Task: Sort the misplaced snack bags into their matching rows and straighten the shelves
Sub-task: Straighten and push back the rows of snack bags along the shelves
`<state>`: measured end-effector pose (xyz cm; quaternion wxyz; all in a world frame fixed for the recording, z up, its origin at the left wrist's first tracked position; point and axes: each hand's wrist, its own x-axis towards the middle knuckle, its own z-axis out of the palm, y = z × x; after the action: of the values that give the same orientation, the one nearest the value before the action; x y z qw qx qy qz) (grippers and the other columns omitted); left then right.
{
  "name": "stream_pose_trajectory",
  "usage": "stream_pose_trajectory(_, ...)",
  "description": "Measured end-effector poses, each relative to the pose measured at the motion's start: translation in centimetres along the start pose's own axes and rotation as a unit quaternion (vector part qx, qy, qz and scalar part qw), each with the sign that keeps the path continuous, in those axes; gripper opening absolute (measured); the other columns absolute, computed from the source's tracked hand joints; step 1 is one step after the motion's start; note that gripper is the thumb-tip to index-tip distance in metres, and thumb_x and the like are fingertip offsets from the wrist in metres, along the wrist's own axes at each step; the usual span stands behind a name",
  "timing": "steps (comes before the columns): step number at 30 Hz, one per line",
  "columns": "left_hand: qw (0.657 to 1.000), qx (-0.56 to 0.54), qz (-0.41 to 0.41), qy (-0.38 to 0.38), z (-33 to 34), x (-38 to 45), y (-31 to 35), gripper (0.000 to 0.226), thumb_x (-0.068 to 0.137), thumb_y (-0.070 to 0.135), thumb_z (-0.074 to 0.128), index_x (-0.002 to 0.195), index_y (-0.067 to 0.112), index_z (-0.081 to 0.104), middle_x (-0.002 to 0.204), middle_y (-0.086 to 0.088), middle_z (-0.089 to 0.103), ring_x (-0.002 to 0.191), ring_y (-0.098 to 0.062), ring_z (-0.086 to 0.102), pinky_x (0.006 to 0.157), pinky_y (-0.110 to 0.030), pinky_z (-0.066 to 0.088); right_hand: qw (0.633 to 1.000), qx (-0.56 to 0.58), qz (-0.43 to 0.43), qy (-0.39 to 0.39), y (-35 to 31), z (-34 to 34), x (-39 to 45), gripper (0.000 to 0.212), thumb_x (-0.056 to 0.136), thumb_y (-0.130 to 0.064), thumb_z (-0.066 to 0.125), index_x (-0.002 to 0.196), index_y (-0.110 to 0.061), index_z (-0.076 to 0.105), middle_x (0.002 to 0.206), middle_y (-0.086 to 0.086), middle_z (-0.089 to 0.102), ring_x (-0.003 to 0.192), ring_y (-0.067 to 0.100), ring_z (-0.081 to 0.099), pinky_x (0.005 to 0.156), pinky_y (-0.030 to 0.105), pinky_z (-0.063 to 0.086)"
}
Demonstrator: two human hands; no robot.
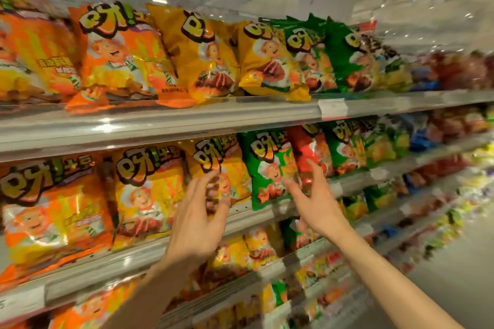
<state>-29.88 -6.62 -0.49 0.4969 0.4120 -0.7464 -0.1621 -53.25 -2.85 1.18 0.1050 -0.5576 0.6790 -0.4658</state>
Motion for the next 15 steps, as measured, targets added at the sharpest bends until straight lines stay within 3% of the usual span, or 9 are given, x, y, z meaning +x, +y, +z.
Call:
stream_pose_trajectory(3, 0.999, -0.026, -0.003, -0.028, 6.1, 1.7, 3.3, 0.046, 0.096, 0.030, 0.061, 0.132, 0.048, 0.040, 0.110, 0.017, 0.052, 0.089, 0.006, 0.056, 0.071, -0.007, 0.044, 1.000, 0.011, 0.012, 0.007, 4.1, -4.1, 2.8, 0.072, 0.097, -0.047, 0.054, 0.155, -0.023, 0.019, 0.157, 0.001, 0.031, 0.139, 0.018, 0.037, 0.105, 0.028, 0.031)
stream_pose_trajectory(6, 0.999, -0.034, -0.015, -0.027, 12.3, 4.1, 6.0, 0.047, 0.095, 0.025, 0.061, 0.139, 0.033, 0.045, 0.120, 0.010, 0.054, 0.096, 0.012, 0.053, 0.074, -0.001, 0.040, 1.000, 0.016, 0.019, -0.013, 8.2, -7.6, 6.5, 0.069, 0.098, -0.043, 0.053, 0.155, -0.019, 0.020, 0.143, -0.001, 0.039, 0.116, 0.011, 0.046, 0.090, 0.019, 0.032)
stream_pose_trajectory(8, 0.999, -0.015, -0.025, -0.029, 15.9, 5.7, 7.5, 0.049, 0.094, 0.024, 0.062, 0.139, 0.028, 0.046, 0.117, 0.005, 0.056, 0.095, 0.005, 0.055, 0.075, -0.001, 0.037, 0.999, 0.011, 0.021, -0.031, 10.8, -9.2, 9.2, 0.071, 0.098, -0.046, 0.052, 0.155, -0.018, 0.020, 0.132, -0.002, 0.040, 0.110, 0.011, 0.048, 0.089, 0.022, 0.035)
stream_pose_trajectory(10, 0.999, 0.005, -0.024, -0.023, 18.8, 7.1, 8.9, 0.051, 0.093, 0.028, 0.062, 0.141, 0.029, 0.044, 0.117, 0.004, 0.058, 0.100, -0.005, 0.057, 0.085, -0.010, 0.040, 0.999, 0.008, 0.017, -0.038, 12.9, -10.3, 11.9, 0.073, 0.096, -0.050, 0.053, 0.154, -0.017, 0.024, 0.139, 0.003, 0.045, 0.118, 0.019, 0.053, 0.094, 0.030, 0.041)
stream_pose_trajectory(12, 0.999, 0.029, -0.019, -0.022, 21.1, 8.4, 10.2, 0.054, 0.095, 0.034, 0.060, 0.145, 0.029, 0.040, 0.132, 0.004, 0.053, 0.114, -0.012, 0.056, 0.099, -0.026, 0.042, 0.998, 0.007, 0.019, -0.054, 14.0, -10.9, 14.3, 0.070, 0.096, -0.051, 0.053, 0.152, -0.017, 0.028, 0.148, 0.006, 0.043, 0.123, 0.020, 0.053, 0.095, 0.031, 0.042)
stream_pose_trajectory(15, 0.994, 0.101, -0.038, -0.032, 23.6, 10.1, 11.3, 0.060, 0.097, 0.042, 0.053, 0.150, 0.032, 0.029, 0.145, 0.001, 0.043, 0.126, -0.018, 0.049, 0.100, -0.034, 0.042, 0.996, 0.009, 0.019, -0.085, 14.9, -10.8, 16.7, 0.066, 0.096, -0.050, 0.054, 0.150, -0.019, 0.034, 0.146, 0.005, 0.047, 0.120, 0.018, 0.055, 0.098, 0.035, 0.046)
